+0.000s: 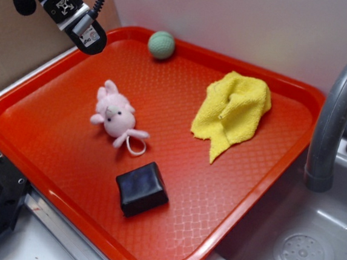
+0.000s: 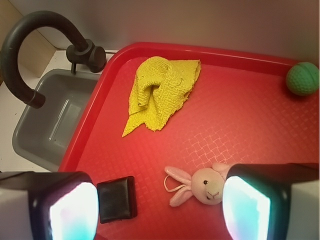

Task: Grab the yellow cloth.

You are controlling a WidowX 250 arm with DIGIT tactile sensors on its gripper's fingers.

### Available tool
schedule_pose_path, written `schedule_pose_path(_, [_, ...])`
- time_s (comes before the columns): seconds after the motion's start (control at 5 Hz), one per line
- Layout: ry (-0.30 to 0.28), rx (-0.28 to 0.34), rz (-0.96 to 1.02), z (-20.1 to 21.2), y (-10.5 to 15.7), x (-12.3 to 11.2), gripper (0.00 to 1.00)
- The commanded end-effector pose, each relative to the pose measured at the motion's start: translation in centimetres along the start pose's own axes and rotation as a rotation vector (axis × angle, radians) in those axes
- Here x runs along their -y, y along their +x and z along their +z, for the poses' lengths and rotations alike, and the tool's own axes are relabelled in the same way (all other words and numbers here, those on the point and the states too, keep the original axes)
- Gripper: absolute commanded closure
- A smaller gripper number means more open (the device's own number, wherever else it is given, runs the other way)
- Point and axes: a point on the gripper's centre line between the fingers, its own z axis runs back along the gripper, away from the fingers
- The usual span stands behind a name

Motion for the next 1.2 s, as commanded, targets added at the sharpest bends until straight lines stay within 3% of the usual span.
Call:
schedule_pose_path(0.0, [0.013,0.022,0.015,0.7,0.8,0.0,0.00])
schedule_pose_path(0.2, [0.227,-0.064,0.016,-5.3,5.2,2.7,0.00])
schedule_pose_path(0.4, [0.287,0.017,-0.076,-8.9,7.3,4.5,0.00])
schedule_pose_path(0.6, [0.264,-0.063,-0.173,-13.6,9.0,4.8,0.00])
schedule_pose_path(0.8, [0.210,-0.106,-0.236,-14.6,8.9,5.4,0.00])
schedule_pose_path(1.0, [0.246,-0.190,-0.213,-17.4,10.0,4.8,0.00])
